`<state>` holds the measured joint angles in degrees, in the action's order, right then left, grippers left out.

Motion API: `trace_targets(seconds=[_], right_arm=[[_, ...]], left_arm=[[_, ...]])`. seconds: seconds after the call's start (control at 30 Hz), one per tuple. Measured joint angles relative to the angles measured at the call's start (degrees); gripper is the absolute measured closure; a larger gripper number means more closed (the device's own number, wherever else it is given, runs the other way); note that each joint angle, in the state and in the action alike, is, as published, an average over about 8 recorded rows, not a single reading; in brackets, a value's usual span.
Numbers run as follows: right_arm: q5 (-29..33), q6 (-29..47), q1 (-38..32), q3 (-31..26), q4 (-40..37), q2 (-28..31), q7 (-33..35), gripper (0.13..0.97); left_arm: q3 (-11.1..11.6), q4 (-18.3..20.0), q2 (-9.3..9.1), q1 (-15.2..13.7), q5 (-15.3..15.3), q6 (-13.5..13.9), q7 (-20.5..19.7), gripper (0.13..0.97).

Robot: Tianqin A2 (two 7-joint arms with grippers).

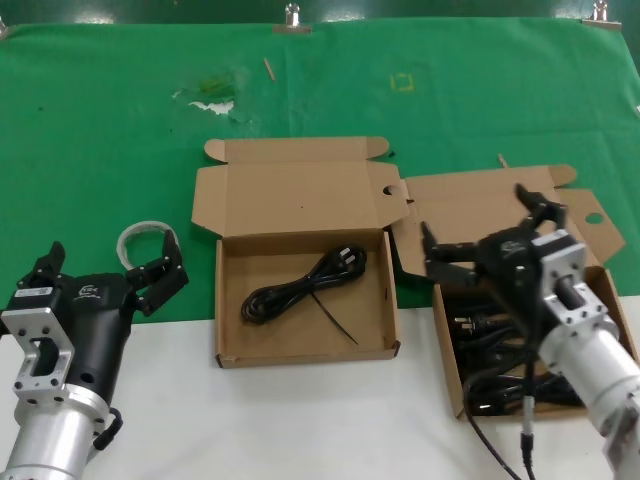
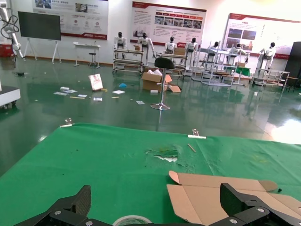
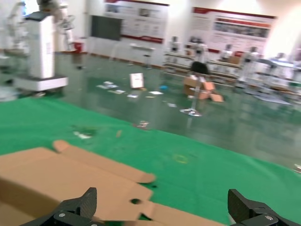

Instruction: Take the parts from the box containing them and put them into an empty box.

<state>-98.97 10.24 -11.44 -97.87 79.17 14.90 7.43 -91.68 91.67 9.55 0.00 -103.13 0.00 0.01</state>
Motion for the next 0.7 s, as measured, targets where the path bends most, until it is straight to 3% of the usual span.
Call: trace_targets(seconds=[0.37,0.7], right_arm=[[-3.06,-7.52,8.41,4.55,9.19,1.68,-5.47,0.129],[-3.37,-8.31,9.27,5.02,10.14,1.86,-6.02,0.129]], left_arm=[[0.0,0.0,0.0,0.0,0.0,0.0,0.0,0.132],[0.0,0.0,0.0,0.0,0.0,0.0,0.0,0.132]])
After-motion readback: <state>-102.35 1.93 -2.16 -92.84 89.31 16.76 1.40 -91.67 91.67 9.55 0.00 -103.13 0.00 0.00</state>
